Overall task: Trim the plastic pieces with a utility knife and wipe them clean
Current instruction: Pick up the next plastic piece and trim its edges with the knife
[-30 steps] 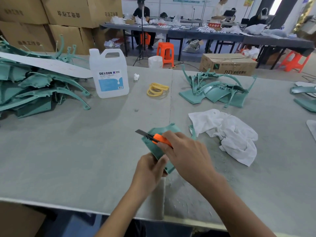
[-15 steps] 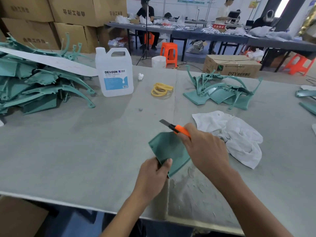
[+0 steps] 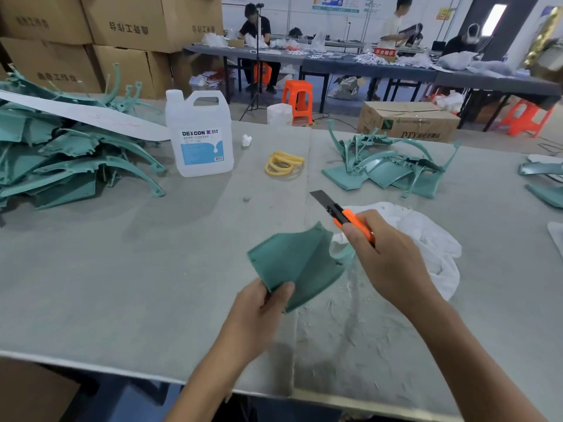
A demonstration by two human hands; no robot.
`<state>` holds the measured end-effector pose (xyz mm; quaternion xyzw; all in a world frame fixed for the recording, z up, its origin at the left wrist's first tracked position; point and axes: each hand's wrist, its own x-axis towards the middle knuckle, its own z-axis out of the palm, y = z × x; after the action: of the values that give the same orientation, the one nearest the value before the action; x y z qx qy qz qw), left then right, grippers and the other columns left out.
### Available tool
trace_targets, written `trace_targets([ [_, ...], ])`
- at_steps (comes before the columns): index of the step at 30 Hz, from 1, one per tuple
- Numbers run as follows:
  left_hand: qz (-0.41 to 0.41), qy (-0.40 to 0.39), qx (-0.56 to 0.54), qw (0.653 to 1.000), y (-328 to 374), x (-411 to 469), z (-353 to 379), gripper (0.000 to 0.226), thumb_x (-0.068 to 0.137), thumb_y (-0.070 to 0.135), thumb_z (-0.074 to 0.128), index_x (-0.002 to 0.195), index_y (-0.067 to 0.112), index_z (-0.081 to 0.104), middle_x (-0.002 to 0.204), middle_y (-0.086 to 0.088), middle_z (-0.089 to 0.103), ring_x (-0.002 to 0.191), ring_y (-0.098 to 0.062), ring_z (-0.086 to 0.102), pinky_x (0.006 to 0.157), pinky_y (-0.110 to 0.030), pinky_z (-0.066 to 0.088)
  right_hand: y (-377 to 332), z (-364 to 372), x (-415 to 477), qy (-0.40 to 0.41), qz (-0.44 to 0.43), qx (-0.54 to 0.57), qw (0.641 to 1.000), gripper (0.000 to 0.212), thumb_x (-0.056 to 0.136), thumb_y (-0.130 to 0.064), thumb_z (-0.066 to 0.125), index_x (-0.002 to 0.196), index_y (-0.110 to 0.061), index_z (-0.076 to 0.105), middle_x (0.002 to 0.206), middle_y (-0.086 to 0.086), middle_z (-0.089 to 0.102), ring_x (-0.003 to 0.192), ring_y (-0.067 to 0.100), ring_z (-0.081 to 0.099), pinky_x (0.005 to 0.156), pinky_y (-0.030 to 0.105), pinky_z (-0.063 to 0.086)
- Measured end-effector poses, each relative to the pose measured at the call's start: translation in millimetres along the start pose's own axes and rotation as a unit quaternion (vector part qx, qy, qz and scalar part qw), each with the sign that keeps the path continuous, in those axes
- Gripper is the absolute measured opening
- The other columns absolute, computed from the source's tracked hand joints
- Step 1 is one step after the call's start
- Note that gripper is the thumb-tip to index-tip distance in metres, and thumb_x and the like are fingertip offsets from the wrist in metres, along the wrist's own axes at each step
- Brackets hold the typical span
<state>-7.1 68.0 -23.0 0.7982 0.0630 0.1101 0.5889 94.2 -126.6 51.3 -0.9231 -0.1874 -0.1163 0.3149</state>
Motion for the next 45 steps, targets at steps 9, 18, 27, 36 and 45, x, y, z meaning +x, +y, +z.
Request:
trace_targets([
  [9, -0.078, 0.02, -0.365, 0.928, 40, 5, -48, 0.037, 0.088, 0.031, 0.059, 0.119, 0.01, 0.061, 0.104, -0.012, 0.076, 0.081, -0.024, 0.074, 0.062, -0.034, 0.061, -6, -8, -28, -0.105, 0.0, 0.173, 0.979, 0.019, 0.09, -0.062, 0.056, 0.093, -0.044, 0.054, 0.075, -0.01, 0.065, 0.062, 0.01, 0.063, 0.054, 0.022, 0.048],
  [18, -0.131, 0.186, -0.184, 0.956, -26, 26, 3, 0.021, 0.093, 0.02, 0.07, 0.11, 0.023, 0.058, 0.089, -0.008, 0.074, 0.071, -0.017, 0.073, 0.052, -0.034, 0.057, 1, -8, -66, -0.148, 0.018, -0.147, 0.978, 0.031, 0.088, -0.058, 0.061, 0.094, -0.032, 0.044, 0.072, -0.007, 0.06, 0.067, 0.012, 0.058, 0.064, 0.031, 0.048],
  [27, 0.015, 0.204, 0.169, 0.964, -29, 52, 17, 0.017, 0.099, 0.021, 0.055, 0.111, 0.019, 0.066, 0.109, 0.007, 0.065, 0.103, -0.011, 0.053, 0.093, -0.026, 0.041, 12, 5, -86, -0.222, 0.216, 0.226, 0.923, 0.02, 0.082, -0.043, 0.077, 0.087, -0.03, 0.062, 0.07, -0.001, 0.067, 0.056, 0.017, 0.067, 0.052, 0.03, 0.051],
  [36, 0.181, 0.016, 0.37, 0.911, -32, -14, 38, 0.07, 0.078, 0.015, 0.06, 0.146, 0.021, 0.048, 0.151, -0.003, 0.047, 0.142, -0.024, 0.04, 0.119, -0.035, 0.029, 21, -19, -53, -0.167, 0.161, 0.179, 0.956, 0.007, 0.097, -0.045, 0.06, 0.1, -0.046, 0.065, 0.09, -0.01, 0.07, 0.061, 0.011, 0.064, 0.057, 0.031, 0.054],
  [45, 0.191, -0.035, 0.319, 0.928, -38, 15, 55, 0.048, 0.1, 0.011, 0.05, 0.147, 0.021, 0.051, 0.153, -0.003, 0.048, 0.144, -0.025, 0.041, 0.122, -0.04, 0.027, -30, 9, 20, -0.23, -0.076, -0.284, 0.928, 0.021, 0.1, -0.046, 0.045, 0.106, -0.031, 0.058, 0.097, 0.0, 0.064, 0.081, 0.026, 0.053, 0.067, 0.036, 0.038],
])
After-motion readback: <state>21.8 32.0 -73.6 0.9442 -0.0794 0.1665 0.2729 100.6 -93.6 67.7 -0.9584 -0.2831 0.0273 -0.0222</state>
